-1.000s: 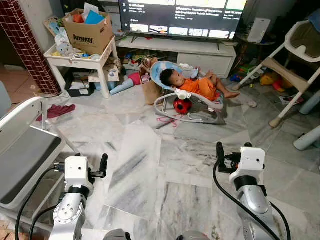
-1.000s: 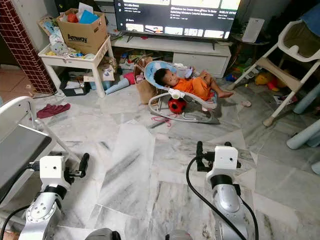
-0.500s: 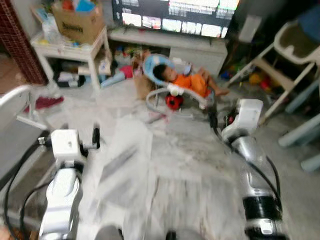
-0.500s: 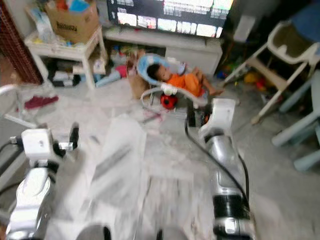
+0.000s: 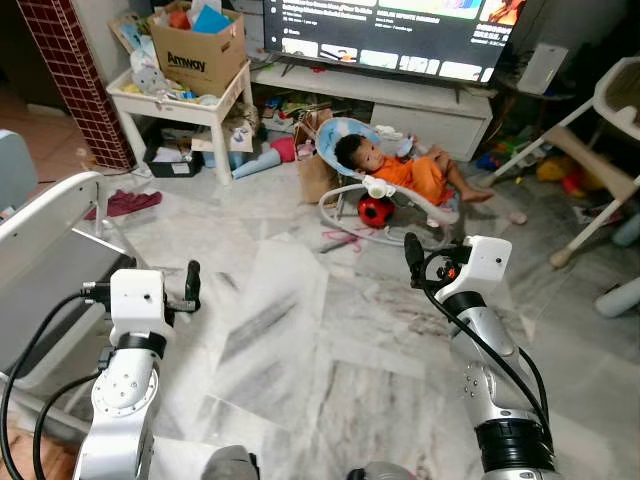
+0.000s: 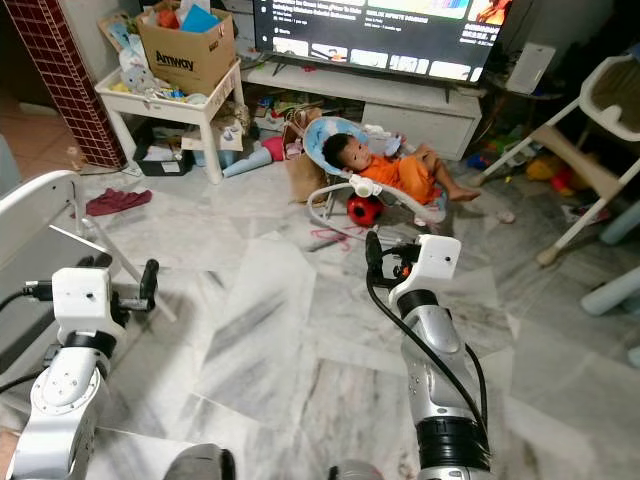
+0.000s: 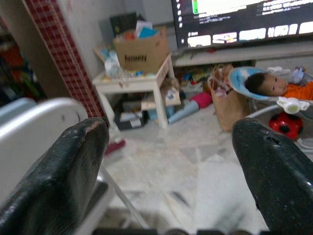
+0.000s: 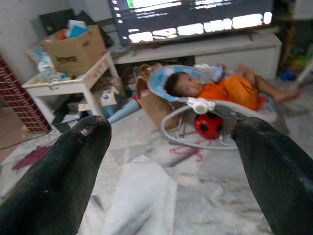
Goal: Restocking fridge
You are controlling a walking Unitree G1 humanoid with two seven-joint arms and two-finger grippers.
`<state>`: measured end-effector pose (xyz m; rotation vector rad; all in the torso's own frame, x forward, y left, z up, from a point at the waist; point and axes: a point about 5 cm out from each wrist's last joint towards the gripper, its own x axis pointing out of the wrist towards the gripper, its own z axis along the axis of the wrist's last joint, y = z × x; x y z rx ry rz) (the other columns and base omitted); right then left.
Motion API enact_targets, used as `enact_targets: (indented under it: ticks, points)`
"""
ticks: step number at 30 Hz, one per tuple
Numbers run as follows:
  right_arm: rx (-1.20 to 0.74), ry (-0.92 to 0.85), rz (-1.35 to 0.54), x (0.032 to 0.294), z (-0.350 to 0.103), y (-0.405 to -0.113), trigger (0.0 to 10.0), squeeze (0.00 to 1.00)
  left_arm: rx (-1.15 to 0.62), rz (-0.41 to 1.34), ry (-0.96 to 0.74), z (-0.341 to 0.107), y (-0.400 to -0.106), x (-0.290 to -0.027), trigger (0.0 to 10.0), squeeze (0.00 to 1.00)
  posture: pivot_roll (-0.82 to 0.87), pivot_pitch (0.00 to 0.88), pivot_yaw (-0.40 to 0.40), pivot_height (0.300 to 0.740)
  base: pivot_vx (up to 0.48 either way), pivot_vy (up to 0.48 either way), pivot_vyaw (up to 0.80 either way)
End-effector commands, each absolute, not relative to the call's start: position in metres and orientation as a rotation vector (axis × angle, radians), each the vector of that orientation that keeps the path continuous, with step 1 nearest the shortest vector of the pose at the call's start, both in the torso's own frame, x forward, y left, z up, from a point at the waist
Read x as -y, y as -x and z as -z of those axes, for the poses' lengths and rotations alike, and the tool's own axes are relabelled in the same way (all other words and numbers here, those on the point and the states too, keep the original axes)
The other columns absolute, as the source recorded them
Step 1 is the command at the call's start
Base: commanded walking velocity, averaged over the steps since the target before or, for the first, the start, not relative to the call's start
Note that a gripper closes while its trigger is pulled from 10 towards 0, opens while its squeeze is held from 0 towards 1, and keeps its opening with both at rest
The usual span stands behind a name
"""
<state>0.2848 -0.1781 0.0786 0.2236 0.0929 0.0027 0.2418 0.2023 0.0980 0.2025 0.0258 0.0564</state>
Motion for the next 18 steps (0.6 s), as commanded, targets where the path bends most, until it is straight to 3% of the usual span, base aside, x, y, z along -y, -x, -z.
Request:
enact_targets:
  ticks: [1, 6, 14, 18]
  points:
    - [-0.098, -0.202, 0.037, 0.183, -0.076, -0.282, 10.0, 0.0, -0.045, -0.029, -0.219, -0.097, -0.246, -0.201, 10.0, 0.0, 0.02, 0.0, 0.053, 0.74, 0.0, 0.0, 0.0]
    - [-0.146, -0.186, 0.032, 0.179, -0.068, -0.277, 10.0, 0.0, -0.064, -0.023, -0.229, -0.094, -0.248, -0.2, 10.0, 0.0, 0.0, 0.0, 0.063, 0.74, 0.0, 0.0, 0.0]
    - [-0.148, -0.142, 0.008, 0.176, -0.068, -0.275, 10.0, 0.0, -0.12, -0.058, -0.181, -0.086, -0.247, -0.195, 10.0, 0.0, 0.02, 0.0, -0.018, 0.74, 0.0, 0.0, 0.0]
    - [-0.129, -0.17, -0.006, 0.169, -0.076, -0.29, 10.0, 0.0, -0.082, -0.104, -0.173, -0.095, -0.254, -0.198, 10.0, 0.0, 0.04, 0.0, -0.044, 0.74, 0.0, 0.0, 0.0]
